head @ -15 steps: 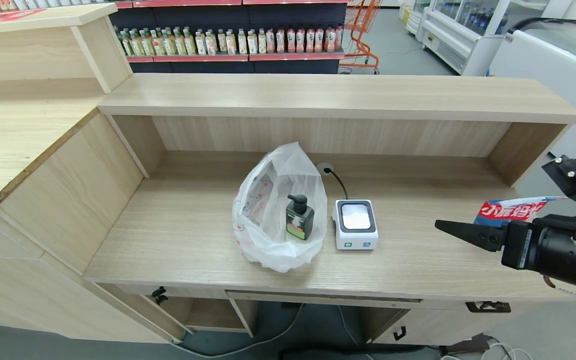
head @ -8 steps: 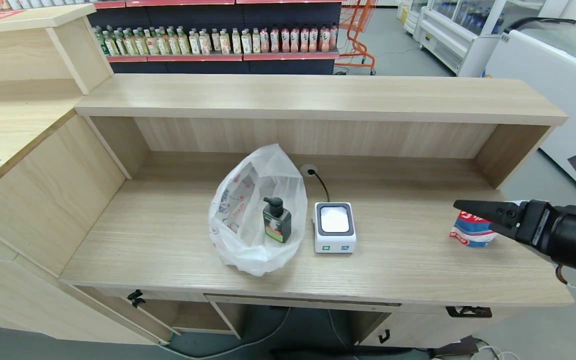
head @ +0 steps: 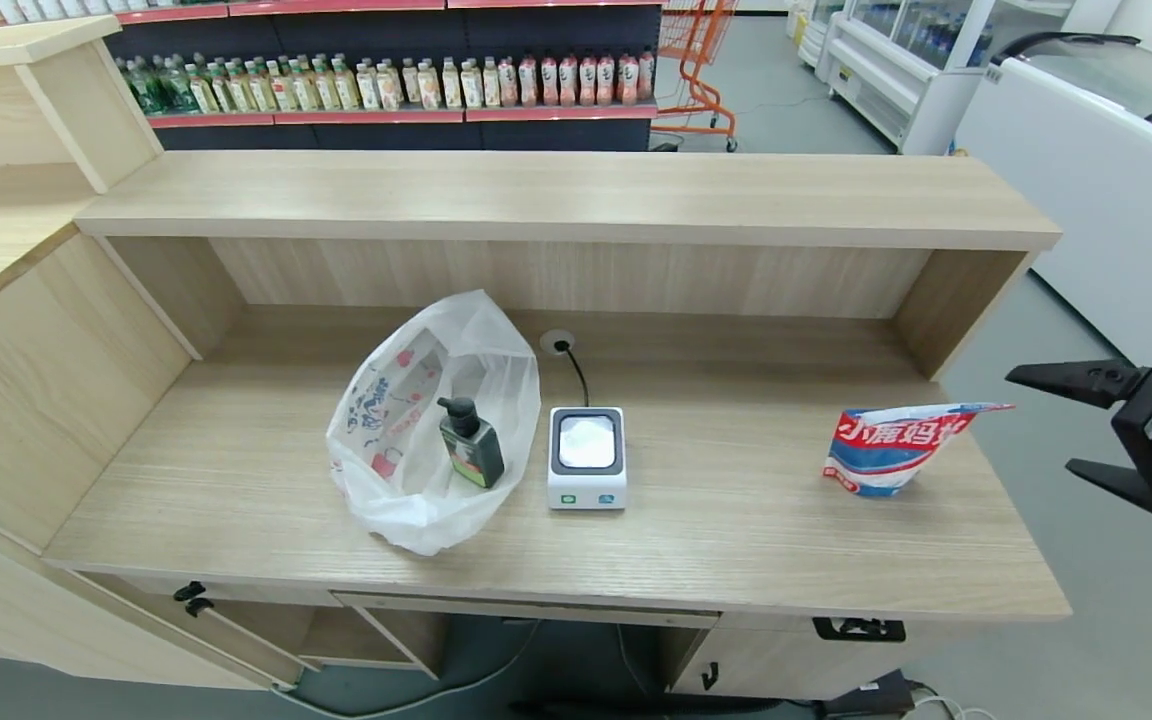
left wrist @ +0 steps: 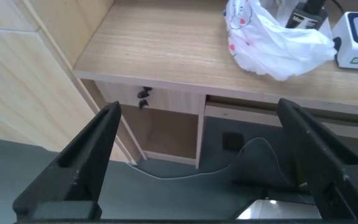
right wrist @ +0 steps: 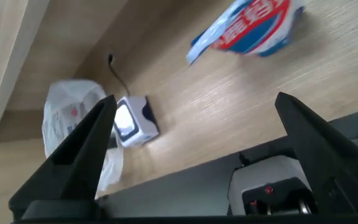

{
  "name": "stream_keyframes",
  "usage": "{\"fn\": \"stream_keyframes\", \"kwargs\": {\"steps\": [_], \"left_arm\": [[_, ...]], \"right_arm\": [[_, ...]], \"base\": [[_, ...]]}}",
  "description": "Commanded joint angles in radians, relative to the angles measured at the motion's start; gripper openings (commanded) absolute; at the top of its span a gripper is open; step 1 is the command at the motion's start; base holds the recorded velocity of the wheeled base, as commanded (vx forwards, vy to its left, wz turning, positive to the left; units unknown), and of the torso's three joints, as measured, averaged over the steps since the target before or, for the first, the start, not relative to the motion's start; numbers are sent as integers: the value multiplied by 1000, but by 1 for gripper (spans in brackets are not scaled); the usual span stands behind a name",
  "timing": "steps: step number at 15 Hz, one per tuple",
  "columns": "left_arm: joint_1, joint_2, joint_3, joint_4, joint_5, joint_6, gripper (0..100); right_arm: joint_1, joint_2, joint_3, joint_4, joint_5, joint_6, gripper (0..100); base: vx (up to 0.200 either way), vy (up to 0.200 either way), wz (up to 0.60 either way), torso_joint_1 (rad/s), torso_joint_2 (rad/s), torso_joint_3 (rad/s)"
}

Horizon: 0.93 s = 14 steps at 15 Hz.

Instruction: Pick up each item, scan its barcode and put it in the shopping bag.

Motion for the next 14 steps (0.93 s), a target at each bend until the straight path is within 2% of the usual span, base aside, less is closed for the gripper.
{"fn": "stream_keyframes", "kwargs": {"steps": [1,3,6,10,14], "left_arm": [[-1,0,0,0,1,1,100],[-1,0,0,0,1,1,100],[-1,0,0,0,1,1,100],[0,0,0,0,1,1,100],[-1,0,0,0,1,1,100]], "right_arm": [[-98,68,-66,32,-1,12,100],[-186,160,-135,60,-5,12,100],[-213,318,-255,100,-74,13,100],[-203,517,-370,130,-117,15,100],[-112,608,-436,124,-124,22,100]], "base": [[0,0,0,0,0,0],[0,0,0,0,0,0],[0,0,0,0,0,0],[0,0,0,0,0,0],[0,0,0,0,0,0]]}}
